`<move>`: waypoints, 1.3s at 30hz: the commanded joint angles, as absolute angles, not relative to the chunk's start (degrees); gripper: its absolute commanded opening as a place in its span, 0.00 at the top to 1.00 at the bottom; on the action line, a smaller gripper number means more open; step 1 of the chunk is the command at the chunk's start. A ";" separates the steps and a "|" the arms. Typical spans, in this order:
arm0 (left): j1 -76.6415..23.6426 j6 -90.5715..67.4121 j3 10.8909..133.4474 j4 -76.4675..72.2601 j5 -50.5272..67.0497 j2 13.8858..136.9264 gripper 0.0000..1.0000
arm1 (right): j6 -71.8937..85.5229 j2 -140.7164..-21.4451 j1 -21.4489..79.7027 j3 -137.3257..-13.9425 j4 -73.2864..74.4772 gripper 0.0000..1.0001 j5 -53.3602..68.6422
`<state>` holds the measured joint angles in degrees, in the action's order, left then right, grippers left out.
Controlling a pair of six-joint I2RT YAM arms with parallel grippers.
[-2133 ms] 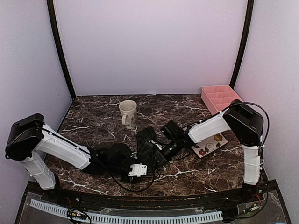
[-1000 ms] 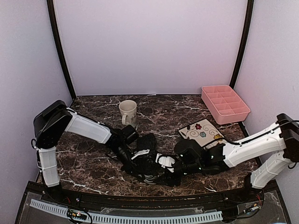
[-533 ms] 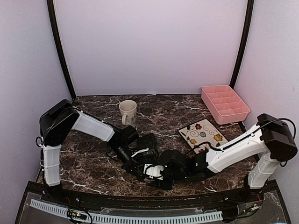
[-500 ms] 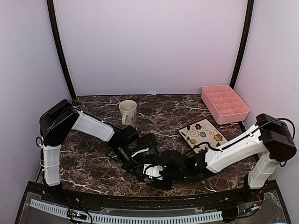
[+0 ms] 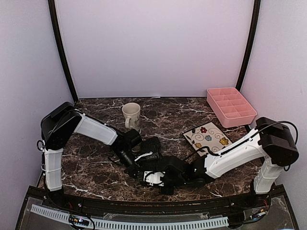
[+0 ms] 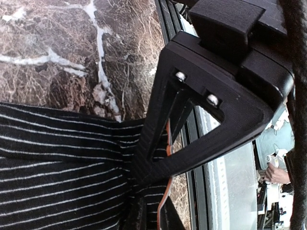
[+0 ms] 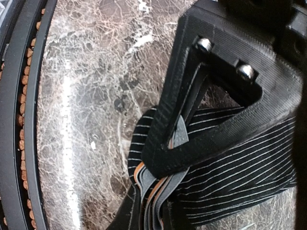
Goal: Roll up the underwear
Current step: Roll the underwear at the center of the board.
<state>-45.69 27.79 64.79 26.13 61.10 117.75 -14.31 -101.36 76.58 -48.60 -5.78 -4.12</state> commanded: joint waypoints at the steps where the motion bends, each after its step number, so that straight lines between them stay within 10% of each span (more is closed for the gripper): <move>1: -44.19 26.96 64.45 27.27 57.36 115.99 0.82 | -11.68 -101.34 76.96 -49.84 -2.48 1.00 -0.51; 9: -35.88 21.38 58.52 19.89 49.44 95.42 0.52 | 3.67 -101.53 72.40 -52.44 -0.32 1.00 16.57; 24: -38.85 21.64 32.90 2.61 24.81 56.90 0.47 | 24.23 -112.76 60.13 -56.60 -7.71 1.00 50.47; 39: -62.90 26.44 28.36 -7.01 13.64 69.66 0.47 | 23.71 -122.52 55.20 -63.30 3.09 1.00 54.27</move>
<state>-59.51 22.70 26.79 -3.03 17.21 63.79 25.54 -119.83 56.16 -61.63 -2.70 56.29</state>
